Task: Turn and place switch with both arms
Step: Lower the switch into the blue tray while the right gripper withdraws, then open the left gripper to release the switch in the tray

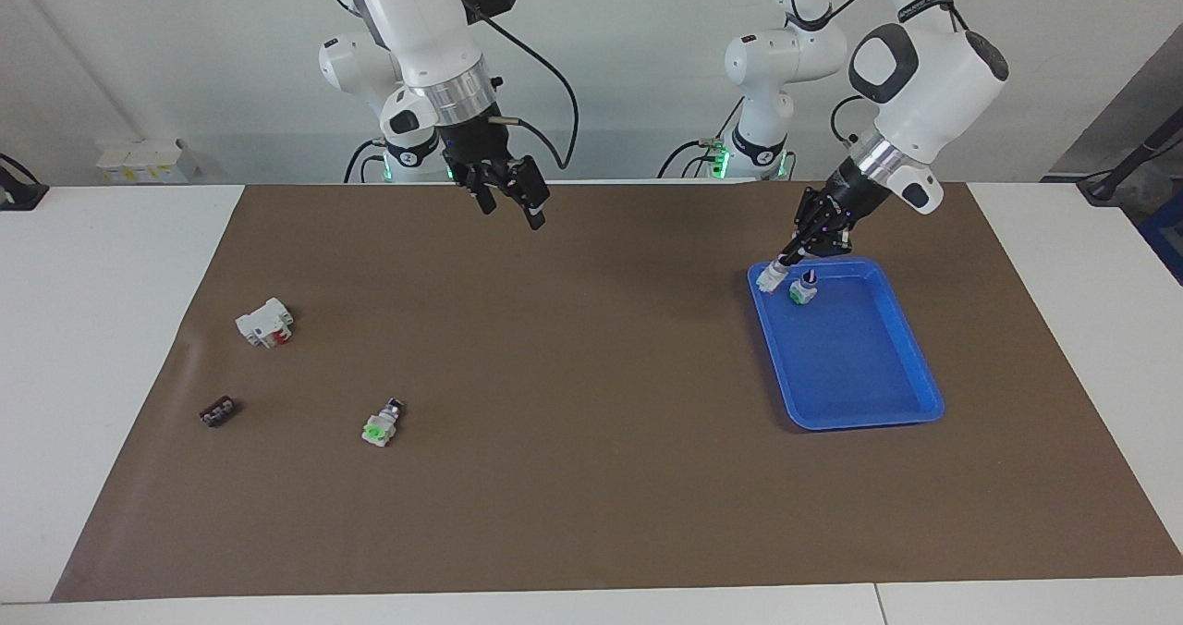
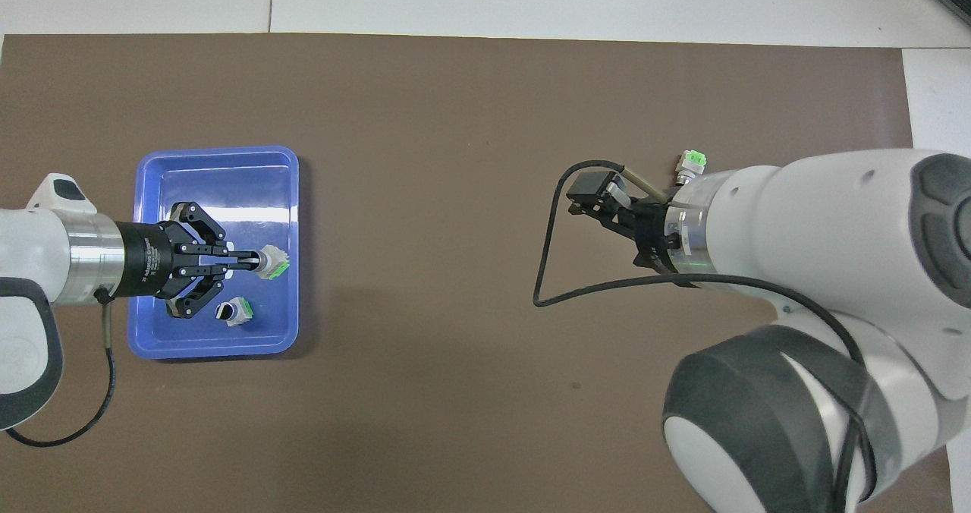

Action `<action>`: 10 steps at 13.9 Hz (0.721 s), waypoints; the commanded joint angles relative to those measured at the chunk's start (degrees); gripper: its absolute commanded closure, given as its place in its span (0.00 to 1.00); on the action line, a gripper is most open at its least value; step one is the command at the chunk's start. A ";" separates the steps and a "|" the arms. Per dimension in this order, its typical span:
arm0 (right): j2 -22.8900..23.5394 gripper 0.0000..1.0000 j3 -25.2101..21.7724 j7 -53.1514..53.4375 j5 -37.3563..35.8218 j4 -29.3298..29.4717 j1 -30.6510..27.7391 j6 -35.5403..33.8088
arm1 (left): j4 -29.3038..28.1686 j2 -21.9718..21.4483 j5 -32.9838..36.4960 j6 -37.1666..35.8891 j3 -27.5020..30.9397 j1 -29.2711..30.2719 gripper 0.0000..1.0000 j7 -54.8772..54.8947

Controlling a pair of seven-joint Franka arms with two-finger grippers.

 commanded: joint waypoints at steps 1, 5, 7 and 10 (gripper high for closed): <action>-1.76 0.00 0.24 -14.15 -3.24 -0.03 -5.77 -2.87 | -0.38 2.27 4.24 -0.04 1.60 -0.14 1.00 10.94; -2.11 0.00 1.02 -31.31 -3.42 2.86 -16.14 -7.95 | -0.21 4.56 8.90 0.31 7.05 -1.81 1.00 26.43; -2.11 0.00 1.03 -37.56 -4.29 4.01 -19.06 -10.77 | -0.21 5.87 9.43 1.10 8.82 -2.87 1.00 31.44; -1.06 0.00 2.25 -39.25 -9.48 8.40 -21.44 -17.62 | -0.21 8.51 13.12 3.65 9.09 -3.57 1.00 40.49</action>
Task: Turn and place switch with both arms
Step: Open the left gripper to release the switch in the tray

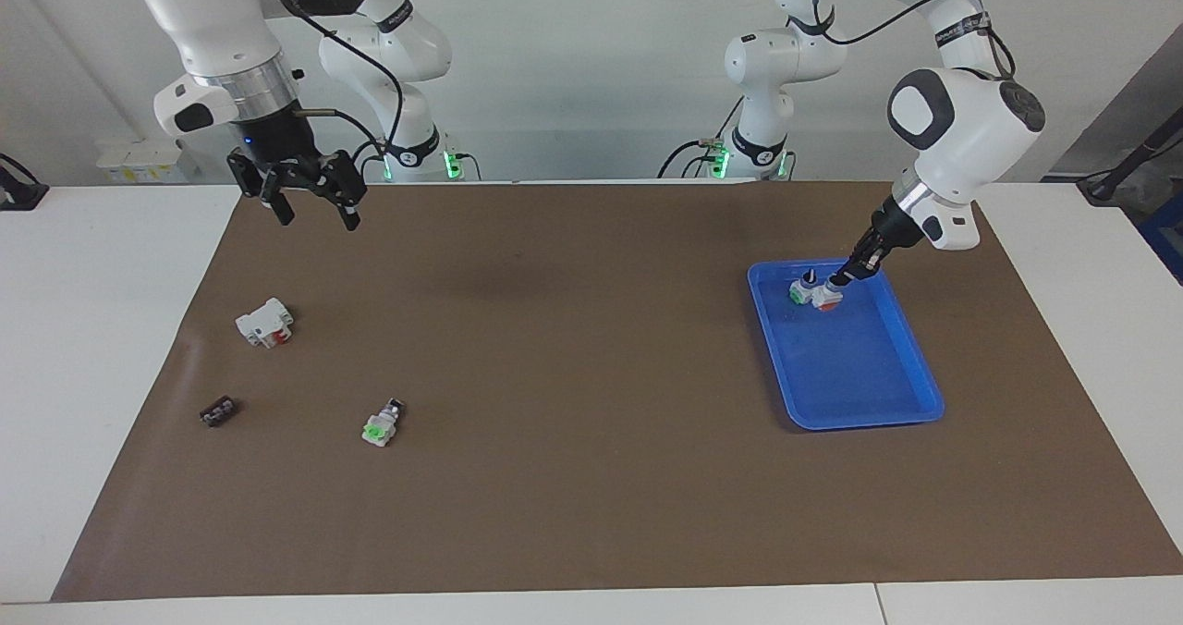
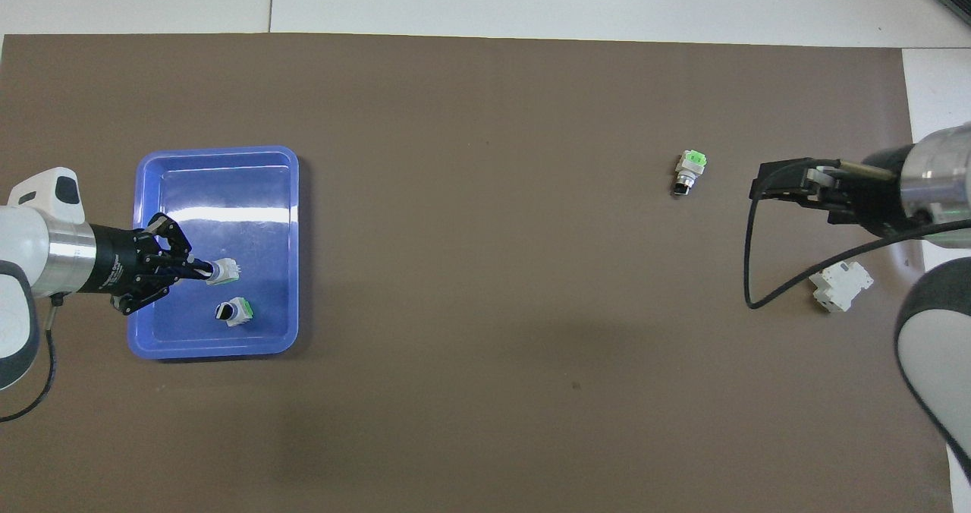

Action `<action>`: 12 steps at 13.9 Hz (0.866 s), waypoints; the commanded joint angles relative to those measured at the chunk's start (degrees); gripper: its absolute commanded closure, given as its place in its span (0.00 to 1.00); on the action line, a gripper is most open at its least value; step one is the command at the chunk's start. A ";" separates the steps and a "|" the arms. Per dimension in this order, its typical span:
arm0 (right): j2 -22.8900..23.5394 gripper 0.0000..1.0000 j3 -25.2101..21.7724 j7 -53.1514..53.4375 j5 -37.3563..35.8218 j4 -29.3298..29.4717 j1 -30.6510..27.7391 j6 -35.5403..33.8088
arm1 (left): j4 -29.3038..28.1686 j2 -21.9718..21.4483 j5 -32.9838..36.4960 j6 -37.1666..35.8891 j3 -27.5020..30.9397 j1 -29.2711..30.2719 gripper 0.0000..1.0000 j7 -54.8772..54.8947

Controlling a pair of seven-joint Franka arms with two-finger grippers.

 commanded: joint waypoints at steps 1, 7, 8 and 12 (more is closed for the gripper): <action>1.38 0.00 2.61 -1.12 -2.99 4.31 -1.54 -4.86 | 0.00 2.06 2.51 3.07 1.99 -2.10 1.00 5.73; 0.06 0.00 2.88 -1.04 -3.61 2.20 -1.45 -6.10 | 0.61 5.22 4.79 6.68 3.93 -1.22 1.00 12.57; 0.93 0.00 2.80 -1.12 -3.69 3.42 -1.54 -5.92 | 0.70 5.92 4.80 6.95 4.02 -1.22 1.00 14.86; 5.25 0.00 1.74 -1.39 -3.34 10.65 -1.72 -10.58 | 1.14 5.66 4.80 3.44 4.28 -0.61 0.80 25.14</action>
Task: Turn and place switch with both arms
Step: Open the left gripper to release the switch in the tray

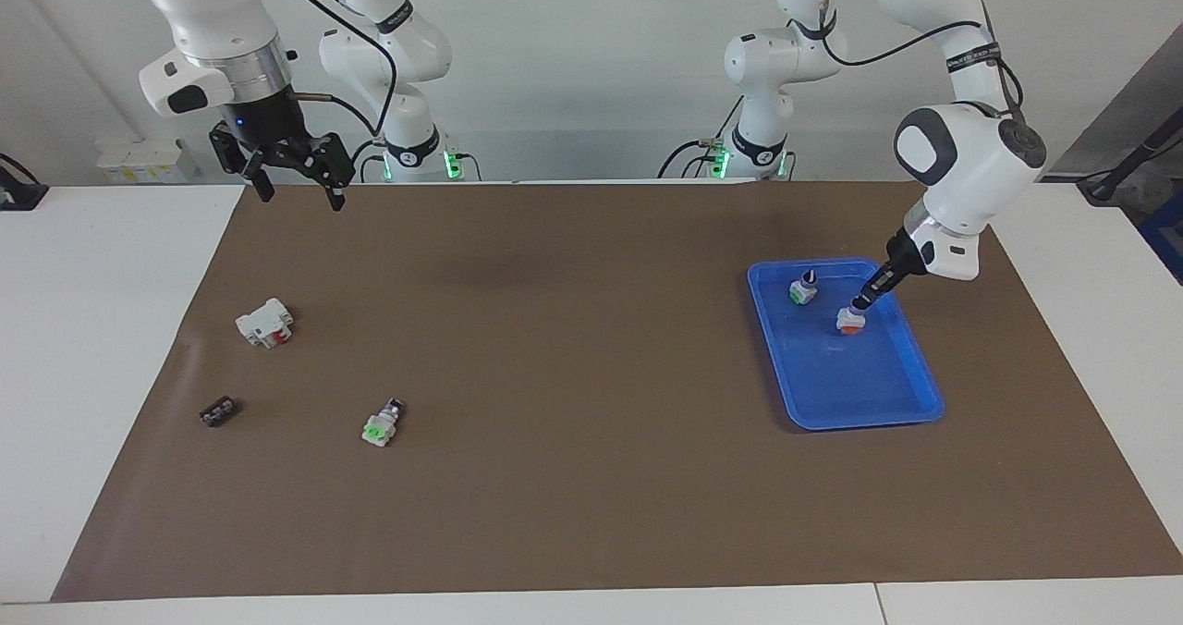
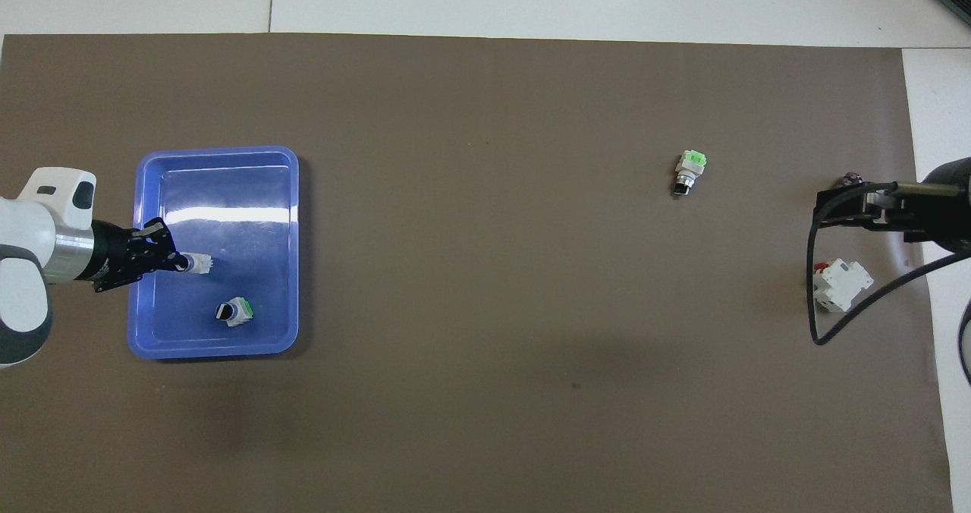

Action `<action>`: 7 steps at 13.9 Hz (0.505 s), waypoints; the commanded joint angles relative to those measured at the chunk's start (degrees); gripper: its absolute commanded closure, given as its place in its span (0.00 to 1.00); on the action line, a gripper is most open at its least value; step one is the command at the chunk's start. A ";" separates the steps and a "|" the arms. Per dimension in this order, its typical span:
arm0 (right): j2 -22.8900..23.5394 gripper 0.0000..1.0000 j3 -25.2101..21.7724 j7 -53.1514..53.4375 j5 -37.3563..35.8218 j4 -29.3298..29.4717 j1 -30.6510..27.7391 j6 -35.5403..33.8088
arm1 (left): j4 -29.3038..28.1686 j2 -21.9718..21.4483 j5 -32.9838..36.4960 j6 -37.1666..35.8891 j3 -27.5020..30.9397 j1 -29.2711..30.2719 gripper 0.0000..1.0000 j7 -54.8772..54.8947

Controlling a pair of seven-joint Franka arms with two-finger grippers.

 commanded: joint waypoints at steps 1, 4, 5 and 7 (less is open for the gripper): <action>2.39 0.00 -0.55 -1.03 -0.71 3.27 -0.41 -2.41 | 1.94 0.41 1.17 -2.33 0.60 -0.40 0.42 5.71; 1.51 0.00 -0.99 -0.68 -0.44 1.85 -0.32 -2.94 | 5.02 0.33 1.17 -2.77 0.69 -1.89 0.00 10.82; 1.33 0.00 -0.99 -0.76 -0.18 1.85 -0.40 -3.11 | 6.51 0.06 1.17 -2.77 0.78 -2.60 0.00 11.17; 0.37 0.00 -0.99 -0.41 -0.09 0.54 -0.40 -3.12 | 8.98 -1.77 1.25 -3.21 0.78 -3.91 0.00 13.62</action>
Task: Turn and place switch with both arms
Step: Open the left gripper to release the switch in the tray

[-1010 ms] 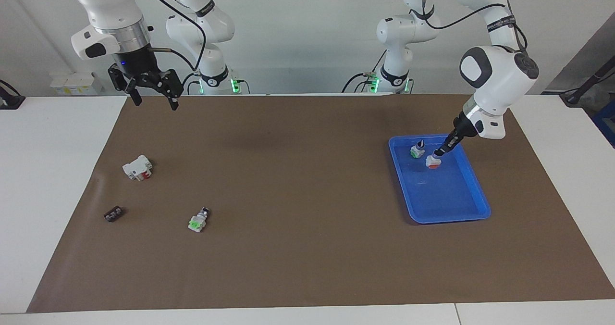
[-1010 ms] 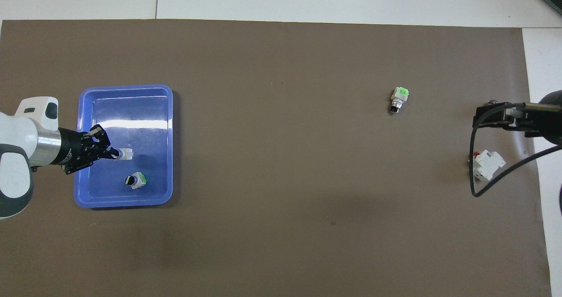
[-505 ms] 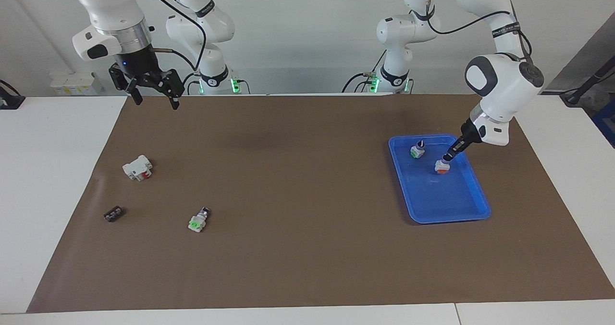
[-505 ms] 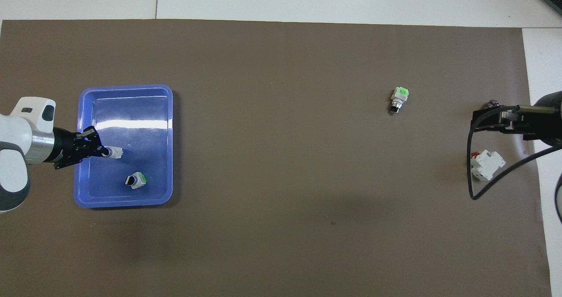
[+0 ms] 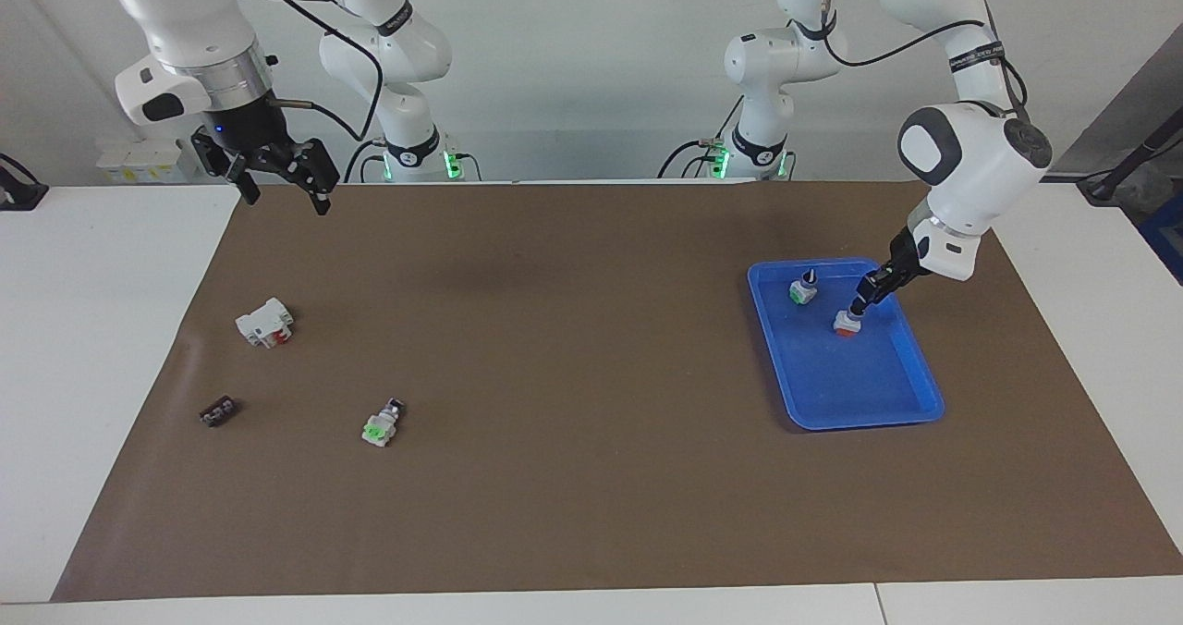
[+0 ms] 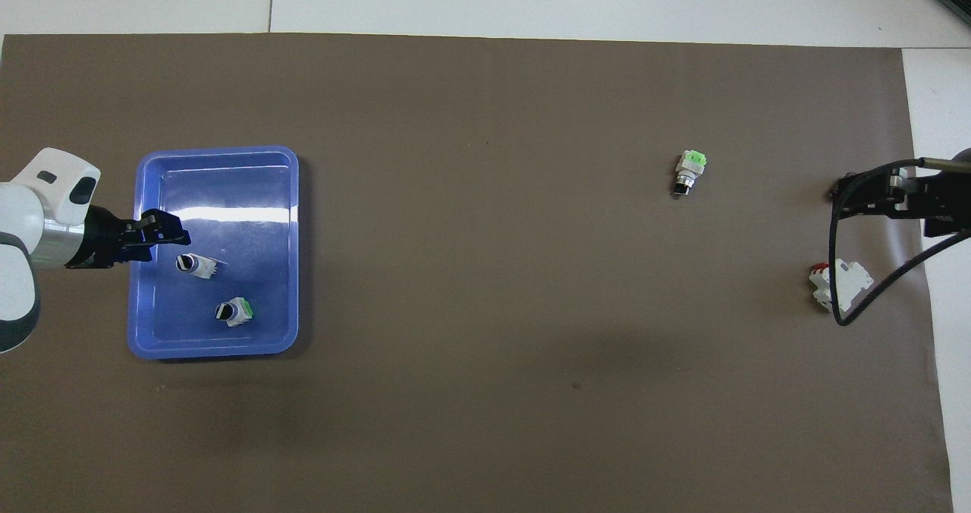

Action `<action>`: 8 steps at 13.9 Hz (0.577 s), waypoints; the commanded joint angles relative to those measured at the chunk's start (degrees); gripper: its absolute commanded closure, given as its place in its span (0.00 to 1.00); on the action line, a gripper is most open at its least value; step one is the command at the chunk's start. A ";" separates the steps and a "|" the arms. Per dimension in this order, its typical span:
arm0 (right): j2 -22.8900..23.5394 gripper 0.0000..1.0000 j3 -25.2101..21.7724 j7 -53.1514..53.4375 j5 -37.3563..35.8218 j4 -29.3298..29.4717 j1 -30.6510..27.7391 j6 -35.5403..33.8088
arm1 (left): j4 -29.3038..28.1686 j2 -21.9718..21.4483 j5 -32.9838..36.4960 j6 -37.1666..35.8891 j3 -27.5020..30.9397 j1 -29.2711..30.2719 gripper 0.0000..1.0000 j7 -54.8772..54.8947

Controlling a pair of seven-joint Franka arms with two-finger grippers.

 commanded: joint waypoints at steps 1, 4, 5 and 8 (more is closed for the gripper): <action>-0.77 0.00 0.10 -0.41 0.17 -0.58 -0.36 0.19 | 2.87 -3.58 1.49 -2.13 0.84 -2.34 0.00 4.54; -0.51 0.00 -1.82 -1.03 0.96 0.04 1.21 -0.32 | 4.88 -7.90 5.07 -5.71 0.84 -4.79 0.00 6.68; -0.51 0.00 -2.53 -1.20 0.70 0.04 1.92 -0.06 | 8.38 -7.65 8.23 -9.65 0.31 -4.89 0.00 6.76; -0.51 0.00 -2.27 -1.20 0.35 -0.05 1.49 0.11 | 20.15 -4.93 11.42 -20.29 -1.35 -4.63 0.00 7.20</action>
